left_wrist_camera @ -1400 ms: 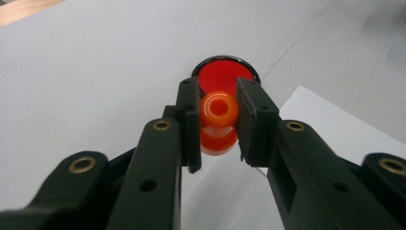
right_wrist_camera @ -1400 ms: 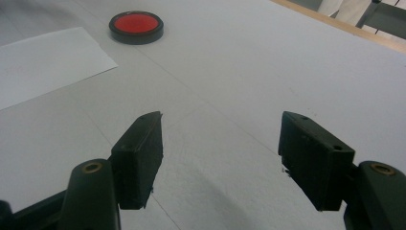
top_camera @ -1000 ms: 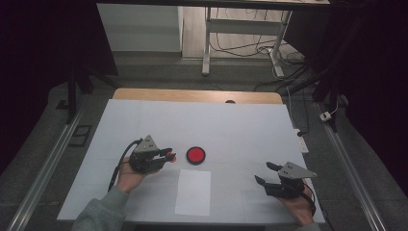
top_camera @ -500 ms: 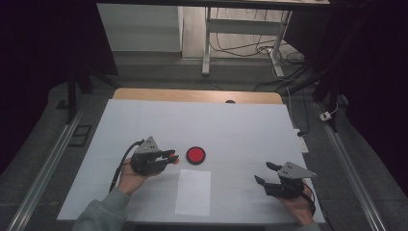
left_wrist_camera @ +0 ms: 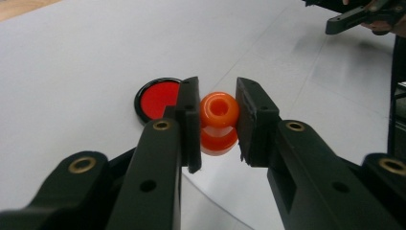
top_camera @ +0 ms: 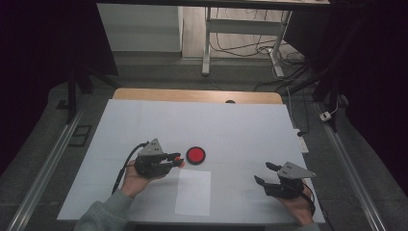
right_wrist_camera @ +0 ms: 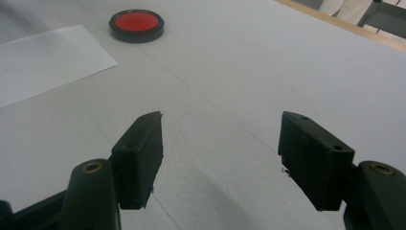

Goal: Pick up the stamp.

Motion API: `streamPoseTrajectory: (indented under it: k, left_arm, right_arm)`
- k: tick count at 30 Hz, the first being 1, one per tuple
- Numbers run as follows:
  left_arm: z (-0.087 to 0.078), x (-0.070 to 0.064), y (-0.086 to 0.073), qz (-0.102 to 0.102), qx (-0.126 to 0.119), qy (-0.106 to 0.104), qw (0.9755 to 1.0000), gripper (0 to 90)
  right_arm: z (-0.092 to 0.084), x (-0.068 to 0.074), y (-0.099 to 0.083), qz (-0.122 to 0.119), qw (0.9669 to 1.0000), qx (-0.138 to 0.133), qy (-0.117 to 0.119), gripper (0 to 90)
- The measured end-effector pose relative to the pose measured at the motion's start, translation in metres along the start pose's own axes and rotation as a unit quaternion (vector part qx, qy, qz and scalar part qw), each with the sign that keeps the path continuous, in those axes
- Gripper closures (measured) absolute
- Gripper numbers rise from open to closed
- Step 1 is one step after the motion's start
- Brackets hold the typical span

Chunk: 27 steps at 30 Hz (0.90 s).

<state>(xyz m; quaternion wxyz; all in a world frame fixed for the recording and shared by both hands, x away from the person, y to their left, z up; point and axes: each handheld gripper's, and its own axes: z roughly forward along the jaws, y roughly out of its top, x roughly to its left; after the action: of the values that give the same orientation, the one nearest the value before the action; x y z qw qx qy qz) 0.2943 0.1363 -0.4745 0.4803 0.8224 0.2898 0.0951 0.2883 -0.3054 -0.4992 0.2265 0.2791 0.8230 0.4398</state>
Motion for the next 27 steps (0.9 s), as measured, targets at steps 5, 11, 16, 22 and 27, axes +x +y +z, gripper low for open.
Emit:
streamPoseTrajectory:
  k: [5,11,16,22,27]
  left_arm:
    - [0.004,-0.006,0.002,0.005,0.001,-0.009,0.9999,72.4]
    - [0.008,-0.012,0.003,0.012,0.005,-0.018,0.9998,72.4]
    - [0.011,-0.016,0.004,0.014,0.007,-0.028,0.9995,72.4]
    - [0.016,-0.022,0.005,0.02,0.01,-0.037,0.9991,72.4]
    - [0.02,-0.026,0.005,0.022,0.012,-0.045,0.9987,72.3]
  right_arm:
    - [0.0,0.0,0.0,0.0,1.0,0.0,0.0,31.7]
    - [0.001,0.001,-0.001,0.0,1.0,0.002,0.003,31.7]
    - [0.002,0.001,-0.001,-0.001,1.0,0.0,0.006,31.8]
    - [0.002,0.002,-0.001,-0.002,1.0,-0.002,0.006,31.8]
    - [0.002,0.001,-0.001,-0.002,1.0,-0.001,0.008,31.8]
